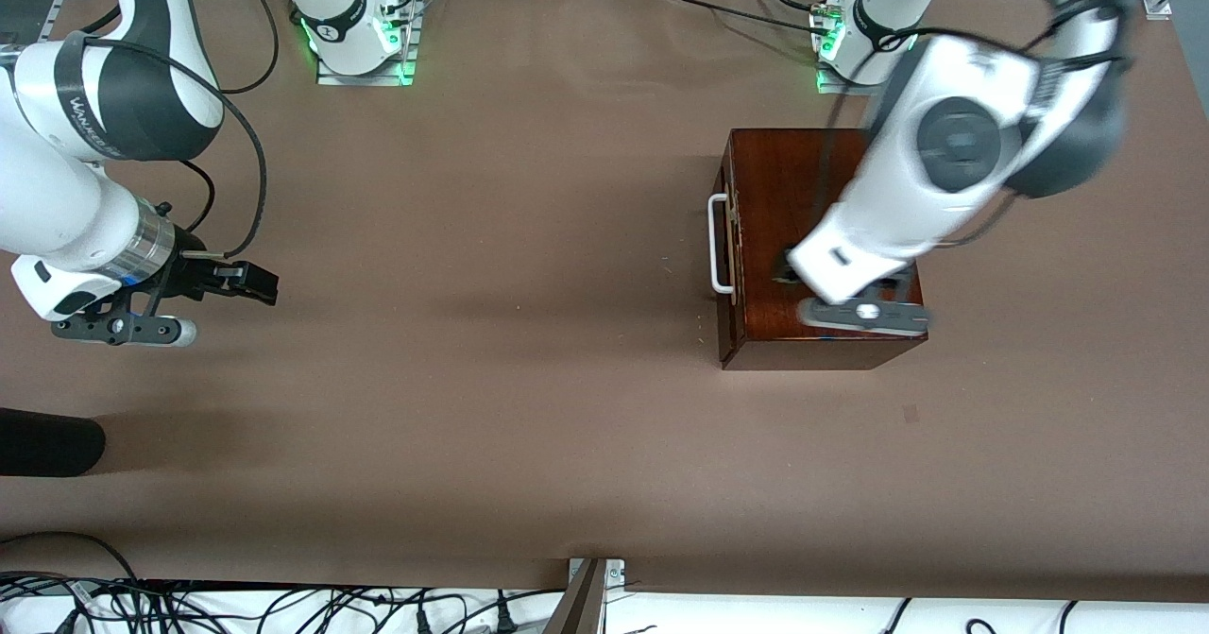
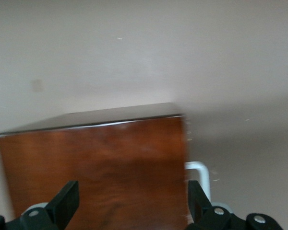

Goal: Open drawer, take yellow block, close drawer

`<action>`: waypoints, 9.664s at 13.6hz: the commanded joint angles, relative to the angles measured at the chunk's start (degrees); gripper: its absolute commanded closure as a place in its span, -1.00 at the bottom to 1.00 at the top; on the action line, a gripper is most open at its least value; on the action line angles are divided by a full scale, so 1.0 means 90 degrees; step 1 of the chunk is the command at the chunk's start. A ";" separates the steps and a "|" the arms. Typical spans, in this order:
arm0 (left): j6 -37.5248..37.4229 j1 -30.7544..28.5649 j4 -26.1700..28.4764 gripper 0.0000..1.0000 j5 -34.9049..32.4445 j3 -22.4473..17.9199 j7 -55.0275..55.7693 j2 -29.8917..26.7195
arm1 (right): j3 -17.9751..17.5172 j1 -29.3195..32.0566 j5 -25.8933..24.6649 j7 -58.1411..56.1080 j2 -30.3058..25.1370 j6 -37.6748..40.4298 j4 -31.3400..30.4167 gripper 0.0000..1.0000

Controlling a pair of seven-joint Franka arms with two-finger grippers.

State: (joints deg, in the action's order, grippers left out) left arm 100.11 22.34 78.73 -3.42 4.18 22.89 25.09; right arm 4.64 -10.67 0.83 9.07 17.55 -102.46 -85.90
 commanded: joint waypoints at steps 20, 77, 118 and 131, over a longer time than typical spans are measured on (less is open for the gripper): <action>0.0624 0.1854 0.1242 -1.00 -0.1033 -0.0074 0.2564 0.0728 | -0.0008 -0.0065 -0.0043 0.0067 0.0149 -0.0002 0.0062 -1.00; 0.1357 0.2040 0.2317 -1.00 -0.1134 -0.0054 0.3218 0.0249 | 0.0070 -0.0006 -0.0053 0.0311 0.0120 0.0437 0.0071 -1.00; 0.0918 0.3212 -0.0984 -1.00 -0.0743 -0.0035 0.4546 0.2222 | 0.0090 0.0140 -0.0033 0.0047 0.0120 0.0427 0.0071 -1.00; -0.0398 0.2823 -0.1705 -1.00 -0.0577 -0.0045 0.4147 0.1832 | 0.0353 0.0140 0.0025 0.0115 -0.0124 0.0710 0.0091 -1.00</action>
State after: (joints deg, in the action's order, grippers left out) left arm 100.98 49.97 66.16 -9.39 3.71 63.10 42.97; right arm 7.85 -9.60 0.79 10.29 17.44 -97.92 -85.28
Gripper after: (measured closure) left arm 0.000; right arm 0.000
